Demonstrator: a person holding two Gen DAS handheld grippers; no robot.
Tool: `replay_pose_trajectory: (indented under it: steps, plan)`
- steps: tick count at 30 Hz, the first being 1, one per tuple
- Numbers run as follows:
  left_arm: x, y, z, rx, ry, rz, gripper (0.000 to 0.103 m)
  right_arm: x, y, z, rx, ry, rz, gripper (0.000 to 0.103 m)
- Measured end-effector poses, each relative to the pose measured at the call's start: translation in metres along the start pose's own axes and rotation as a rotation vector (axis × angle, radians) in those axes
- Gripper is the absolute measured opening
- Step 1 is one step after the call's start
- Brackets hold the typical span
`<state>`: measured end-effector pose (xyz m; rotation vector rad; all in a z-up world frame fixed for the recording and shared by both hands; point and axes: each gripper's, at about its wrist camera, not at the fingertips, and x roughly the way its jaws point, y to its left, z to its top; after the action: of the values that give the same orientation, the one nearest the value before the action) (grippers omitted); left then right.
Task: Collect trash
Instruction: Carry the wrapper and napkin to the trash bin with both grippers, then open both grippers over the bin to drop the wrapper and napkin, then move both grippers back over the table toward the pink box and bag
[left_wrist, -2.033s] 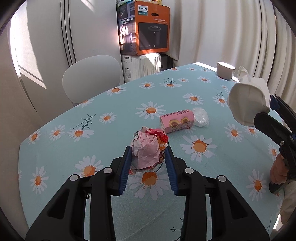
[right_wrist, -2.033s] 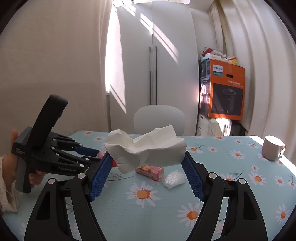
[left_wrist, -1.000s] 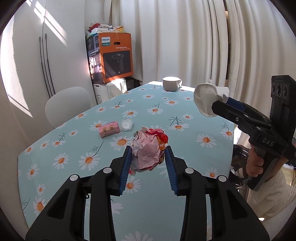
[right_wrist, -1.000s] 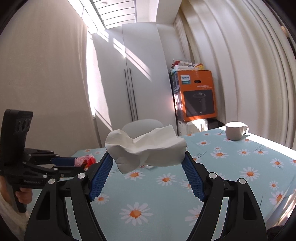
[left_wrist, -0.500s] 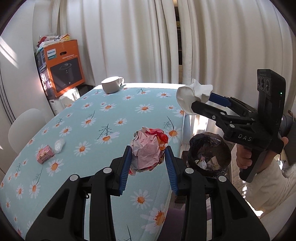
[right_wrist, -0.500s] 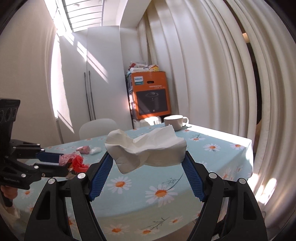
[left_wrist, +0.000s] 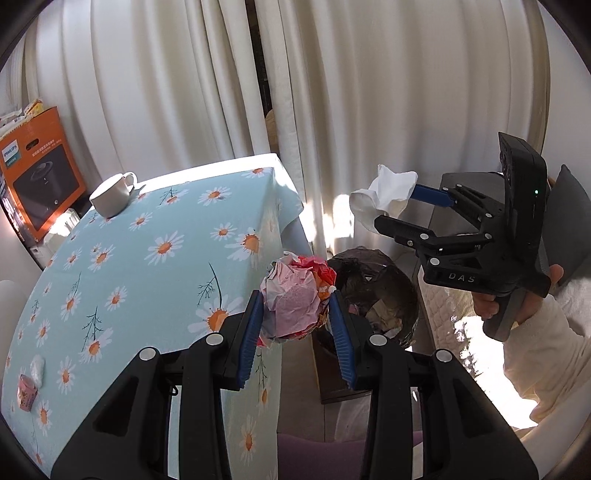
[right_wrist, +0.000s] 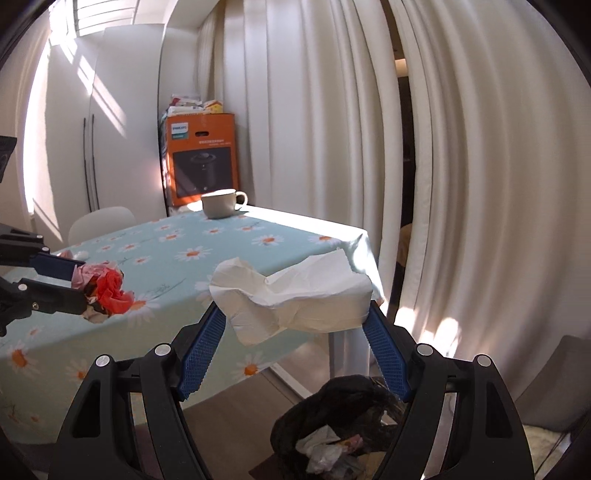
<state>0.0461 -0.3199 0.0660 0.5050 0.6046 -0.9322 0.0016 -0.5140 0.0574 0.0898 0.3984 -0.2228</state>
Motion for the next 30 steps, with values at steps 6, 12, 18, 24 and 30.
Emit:
replay_pose_trajectory:
  steps: [6,12,18,24,30]
  plan:
    - [0.036,-0.021,0.019,0.073,-0.017,-0.052,0.038,0.008,-0.044,-0.031,0.008,0.093,-0.084,0.072]
    - [0.084,-0.038,0.029,0.098,0.027,-0.113,0.038,0.028,-0.071,-0.059,-0.002,0.196,-0.142,0.072]
    - [0.124,-0.052,0.042,0.113,0.063,-0.162,0.038,0.044,-0.090,-0.077,0.020,0.256,-0.158,0.072]
    - [0.133,-0.054,0.056,0.079,0.020,-0.166,0.093,0.053,-0.093,-0.078,0.029,0.254,-0.186,0.090]
    - [0.131,-0.049,0.052,0.085,0.011,-0.154,0.097,0.062,-0.102,-0.082,0.081,0.289,-0.180,0.090]
